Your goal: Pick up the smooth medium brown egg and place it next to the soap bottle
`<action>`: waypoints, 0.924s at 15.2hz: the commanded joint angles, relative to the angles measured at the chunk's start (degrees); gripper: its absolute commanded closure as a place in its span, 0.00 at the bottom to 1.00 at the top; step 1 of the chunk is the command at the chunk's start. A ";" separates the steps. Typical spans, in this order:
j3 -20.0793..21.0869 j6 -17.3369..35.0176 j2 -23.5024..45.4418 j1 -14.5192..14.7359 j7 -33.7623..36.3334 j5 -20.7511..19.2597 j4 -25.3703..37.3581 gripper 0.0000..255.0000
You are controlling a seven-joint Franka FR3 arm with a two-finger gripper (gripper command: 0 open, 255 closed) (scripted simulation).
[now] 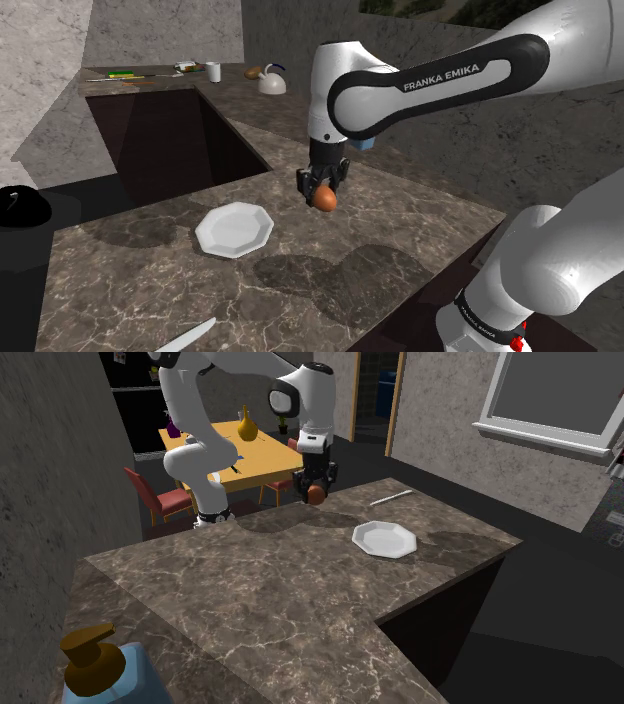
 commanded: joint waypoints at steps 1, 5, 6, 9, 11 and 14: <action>-0.17 -1.48 -0.52 -0.02 -0.05 0.01 0.94 1.00; -0.46 -4.68 -1.37 -0.07 -0.02 -0.04 3.31 1.00; -0.53 -5.48 -1.55 -0.09 0.00 -0.06 3.92 1.00; -0.74 -7.84 -2.00 -0.14 0.05 -0.12 5.85 1.00; -0.87 -9.41 -2.23 -0.17 0.09 -0.17 7.19 1.00; -1.05 -11.74 -2.47 -0.24 0.18 -0.26 9.28 1.00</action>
